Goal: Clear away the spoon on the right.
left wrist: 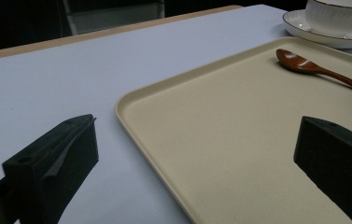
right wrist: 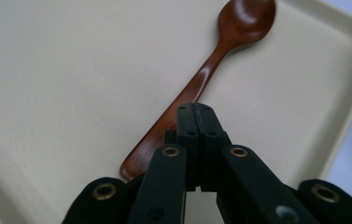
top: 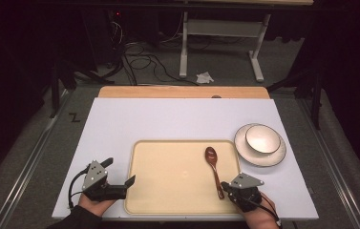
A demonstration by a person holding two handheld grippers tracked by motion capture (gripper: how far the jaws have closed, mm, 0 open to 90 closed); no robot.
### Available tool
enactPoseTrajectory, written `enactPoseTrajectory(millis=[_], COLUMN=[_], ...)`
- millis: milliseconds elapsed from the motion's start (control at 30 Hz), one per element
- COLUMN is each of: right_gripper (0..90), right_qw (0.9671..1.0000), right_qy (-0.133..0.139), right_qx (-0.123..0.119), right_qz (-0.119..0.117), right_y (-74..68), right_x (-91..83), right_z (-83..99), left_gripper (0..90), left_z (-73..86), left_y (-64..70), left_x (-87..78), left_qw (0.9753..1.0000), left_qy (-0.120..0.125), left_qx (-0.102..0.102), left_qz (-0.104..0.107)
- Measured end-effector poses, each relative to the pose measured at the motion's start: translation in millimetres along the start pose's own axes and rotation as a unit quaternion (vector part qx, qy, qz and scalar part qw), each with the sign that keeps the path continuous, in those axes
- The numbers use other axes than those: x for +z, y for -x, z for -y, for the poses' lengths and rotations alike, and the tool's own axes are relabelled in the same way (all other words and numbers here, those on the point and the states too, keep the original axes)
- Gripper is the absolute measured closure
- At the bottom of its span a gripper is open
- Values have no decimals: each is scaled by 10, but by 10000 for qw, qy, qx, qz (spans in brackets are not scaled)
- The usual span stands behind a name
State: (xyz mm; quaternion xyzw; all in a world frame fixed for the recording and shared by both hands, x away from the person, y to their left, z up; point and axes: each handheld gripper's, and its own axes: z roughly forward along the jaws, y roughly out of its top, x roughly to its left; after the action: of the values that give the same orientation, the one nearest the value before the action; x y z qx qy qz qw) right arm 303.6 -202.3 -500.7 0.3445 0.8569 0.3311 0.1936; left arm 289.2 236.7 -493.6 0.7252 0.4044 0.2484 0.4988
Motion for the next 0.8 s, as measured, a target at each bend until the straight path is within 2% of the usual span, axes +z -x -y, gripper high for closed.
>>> enactPoseTrajectory(millis=[33,133,267,367,433,567,700,800], right_gripper=[900,900,900,900,900,900,900,900], right_qw=[9999,9994,9991,9997,9998,9992,9979,9975], right_qy=[91,222,265,61,-138,-402,-623,-670], right_qx=[120,251,306,250,118,8,-74,-41], right_qz=[-7,76,112,61,19,55,143,227], right_y=[36,123,191,174,117,39,42,87], right_x=[-12,12,161,392,567,773,858,827], right_z=[-29,-158,-400,-605,-727,-839,-843,-810], left_gripper=[4,5,4,4,5,5,5,6], left_z=[1,1,-1,1,2,5,4,3], left_y=[1,4,-7,-24,-37,-54,-54,-52], left_x=[3,14,7,-12,-25,-47,-55,-45], left_qw=[10000,10000,10000,10000,10000,10000,9999,10000], left_qy=[-2,-26,9,34,39,71,98,42], left_qx=[-4,19,-3,-31,-32,-47,-62,-24], left_qz=[-1,14,20,10,14,16,16,48])
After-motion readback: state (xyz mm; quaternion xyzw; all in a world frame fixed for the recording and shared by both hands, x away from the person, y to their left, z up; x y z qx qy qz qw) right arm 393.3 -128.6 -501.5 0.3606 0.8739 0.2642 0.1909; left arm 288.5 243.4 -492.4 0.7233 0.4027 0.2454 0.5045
